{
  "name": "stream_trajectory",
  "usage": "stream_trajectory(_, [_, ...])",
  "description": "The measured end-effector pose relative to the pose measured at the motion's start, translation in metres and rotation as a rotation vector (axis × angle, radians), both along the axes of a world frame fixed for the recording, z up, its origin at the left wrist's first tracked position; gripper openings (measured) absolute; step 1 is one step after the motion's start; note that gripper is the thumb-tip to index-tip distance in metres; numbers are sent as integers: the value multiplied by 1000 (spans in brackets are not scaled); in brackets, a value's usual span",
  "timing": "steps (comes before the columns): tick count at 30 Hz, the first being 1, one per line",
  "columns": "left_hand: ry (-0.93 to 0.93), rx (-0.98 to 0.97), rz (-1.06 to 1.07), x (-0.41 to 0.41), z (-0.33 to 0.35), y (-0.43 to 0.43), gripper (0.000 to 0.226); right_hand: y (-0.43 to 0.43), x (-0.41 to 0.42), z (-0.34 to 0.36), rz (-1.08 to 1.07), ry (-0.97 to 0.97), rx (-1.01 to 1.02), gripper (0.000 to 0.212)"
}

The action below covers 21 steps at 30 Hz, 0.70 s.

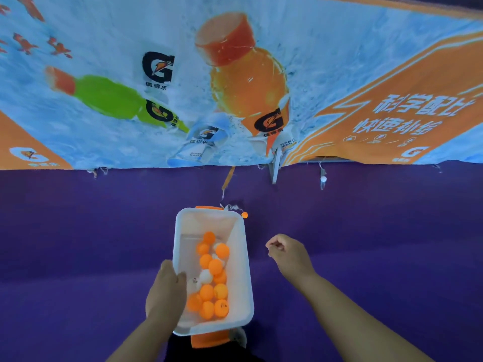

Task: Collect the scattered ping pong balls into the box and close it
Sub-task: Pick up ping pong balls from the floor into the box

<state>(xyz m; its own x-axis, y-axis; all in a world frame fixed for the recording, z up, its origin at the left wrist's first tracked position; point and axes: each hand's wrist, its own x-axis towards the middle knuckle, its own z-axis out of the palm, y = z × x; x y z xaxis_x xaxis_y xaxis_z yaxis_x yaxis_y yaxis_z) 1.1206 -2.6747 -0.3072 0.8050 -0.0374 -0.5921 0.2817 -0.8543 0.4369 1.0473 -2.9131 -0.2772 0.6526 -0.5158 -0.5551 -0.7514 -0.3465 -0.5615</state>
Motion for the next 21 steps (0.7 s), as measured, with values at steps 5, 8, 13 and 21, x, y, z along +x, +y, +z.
stream_trajectory(5, [52, 26, -23, 81, -37, -33, 10, -41, 60, -45, -98, 55, 25, 14])
stream_trajectory(8, [64, 36, -57, 125, -67, -53, 12, -65, 95, -86, -127, 96, 26, 16])
stream_trajectory(13, [56, 90, -74, 180, -140, -86, 13, -104, 145, -185, -164, 149, 28, 18])
stream_trajectory(21, [29, 155, -19, 223, -305, -141, 12, -154, 196, -404, -6, 291, -19, 24])
